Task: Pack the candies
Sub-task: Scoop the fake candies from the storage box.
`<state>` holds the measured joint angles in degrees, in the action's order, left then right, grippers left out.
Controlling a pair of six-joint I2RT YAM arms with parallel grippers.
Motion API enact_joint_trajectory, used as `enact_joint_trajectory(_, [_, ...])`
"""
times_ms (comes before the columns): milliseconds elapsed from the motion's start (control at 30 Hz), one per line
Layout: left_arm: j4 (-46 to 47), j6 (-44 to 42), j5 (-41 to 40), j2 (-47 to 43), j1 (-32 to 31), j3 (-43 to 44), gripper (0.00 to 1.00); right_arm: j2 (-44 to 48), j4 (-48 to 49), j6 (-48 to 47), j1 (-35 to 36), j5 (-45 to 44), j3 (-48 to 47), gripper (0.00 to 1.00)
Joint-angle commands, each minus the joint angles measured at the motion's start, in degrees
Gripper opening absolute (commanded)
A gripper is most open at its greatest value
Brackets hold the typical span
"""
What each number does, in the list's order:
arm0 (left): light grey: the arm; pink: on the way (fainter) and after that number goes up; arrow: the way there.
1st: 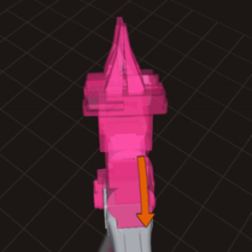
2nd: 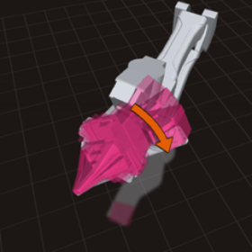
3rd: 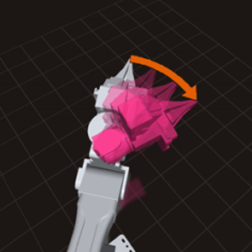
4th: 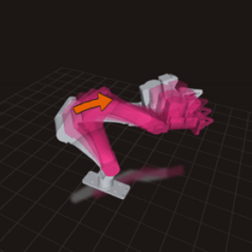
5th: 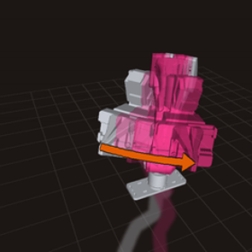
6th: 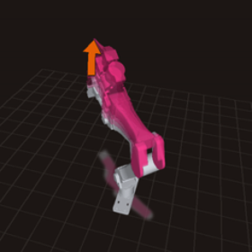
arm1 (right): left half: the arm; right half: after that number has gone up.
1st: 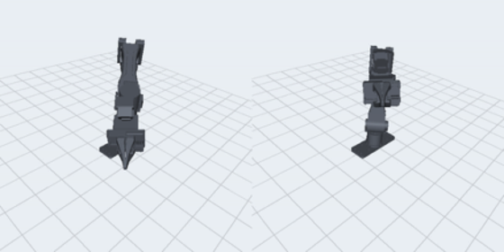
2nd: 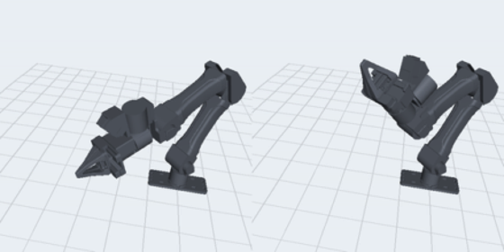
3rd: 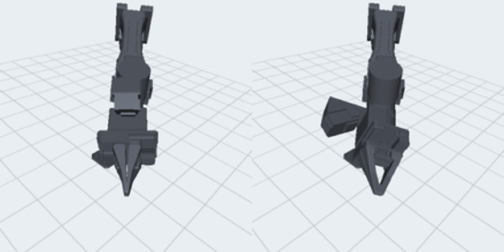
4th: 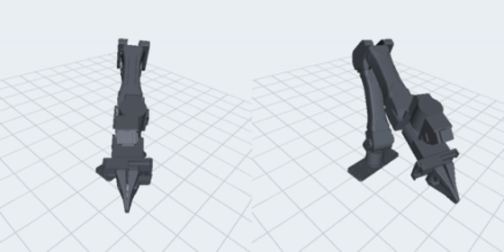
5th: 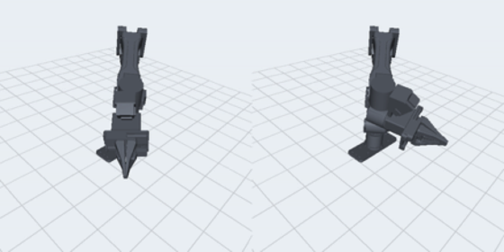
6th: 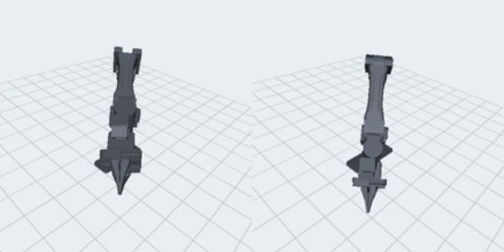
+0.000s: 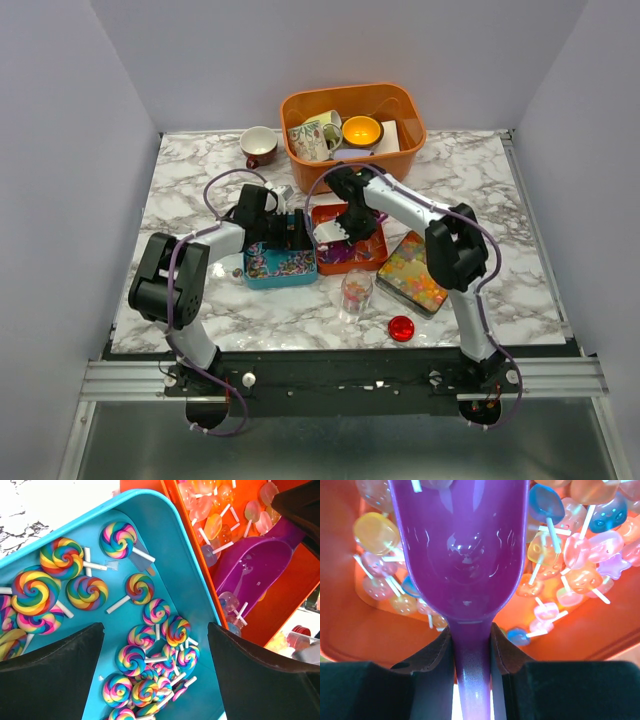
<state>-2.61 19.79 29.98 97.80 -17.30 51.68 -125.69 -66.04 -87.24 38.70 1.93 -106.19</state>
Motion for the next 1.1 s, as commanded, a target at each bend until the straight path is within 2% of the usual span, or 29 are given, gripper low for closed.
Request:
enact_joint_trajectory(0, [-3.6,-1.4,1.2,-1.0,-0.8,-0.8,0.99,-1.5,0.0,2.8,-1.2,21.6,-1.6,0.01])
enact_joint_trajectory(233, [-6.2,-3.8,1.5,-3.2,-0.4,-0.9,0.99,3.8,2.3,0.9,-4.2,30.1,3.8,0.01])
enact_joint_trajectory(500, [-6.4,-4.6,3.8,-4.4,0.1,-0.4,0.99,8.1,4.0,0.1,-7.0,34.3,9.2,0.01])
enact_joint_trajectory(867, [-11.3,-11.4,18.5,-3.9,1.9,5.5,0.99,9.1,4.8,0.9,-11.4,37.8,12.1,0.01])
enact_joint_trajectory(1067, [-15.0,-14.3,23.0,-4.9,3.2,7.7,0.99,11.0,5.6,0.8,-13.6,38.2,14.8,0.01])
